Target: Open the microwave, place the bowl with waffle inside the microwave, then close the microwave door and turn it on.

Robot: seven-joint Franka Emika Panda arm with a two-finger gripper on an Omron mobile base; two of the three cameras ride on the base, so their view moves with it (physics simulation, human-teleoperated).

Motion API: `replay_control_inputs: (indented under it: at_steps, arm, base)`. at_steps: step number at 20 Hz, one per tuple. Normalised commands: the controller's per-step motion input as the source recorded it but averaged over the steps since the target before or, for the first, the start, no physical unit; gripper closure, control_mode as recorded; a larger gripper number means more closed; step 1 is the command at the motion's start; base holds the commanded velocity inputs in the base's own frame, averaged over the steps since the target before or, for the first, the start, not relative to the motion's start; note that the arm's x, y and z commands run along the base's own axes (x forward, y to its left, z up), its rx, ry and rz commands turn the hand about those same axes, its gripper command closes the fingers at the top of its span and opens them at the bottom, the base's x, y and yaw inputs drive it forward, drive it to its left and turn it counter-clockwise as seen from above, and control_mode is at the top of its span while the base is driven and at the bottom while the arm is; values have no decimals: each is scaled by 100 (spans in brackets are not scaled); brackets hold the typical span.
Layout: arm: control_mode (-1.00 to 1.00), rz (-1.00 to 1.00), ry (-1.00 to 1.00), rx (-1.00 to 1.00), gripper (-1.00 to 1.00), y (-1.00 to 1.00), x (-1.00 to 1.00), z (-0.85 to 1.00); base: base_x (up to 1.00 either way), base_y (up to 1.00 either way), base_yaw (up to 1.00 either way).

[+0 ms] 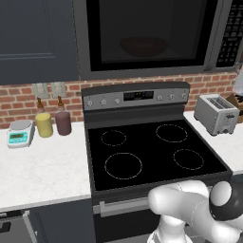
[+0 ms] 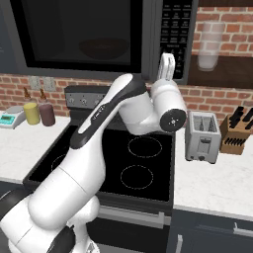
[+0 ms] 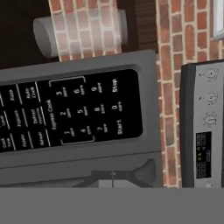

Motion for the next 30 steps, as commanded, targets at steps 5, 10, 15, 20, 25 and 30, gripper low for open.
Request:
replay_control_inputs:
  at_steps: [5, 10, 15, 20, 25, 30]
  arm:
    - [-100, 0, 0, 3, 100, 0, 40, -6]
    - [-100, 0, 0, 4, 100, 0, 41, -1]
    - [-100, 0, 0, 6, 100, 0, 40, 0]
    - [-100, 0, 0, 5, 100, 0, 43, -10]
    - [-100, 0, 0, 5, 100, 0, 44, -17]
    - [-100, 0, 0, 3, 100, 0, 45, -19]
  base:
    - [0, 0, 0]
    - [0, 0, 0]
    - [0, 0, 0]
    - [0, 0, 0]
    - [0, 0, 0]
    - [0, 0, 0]
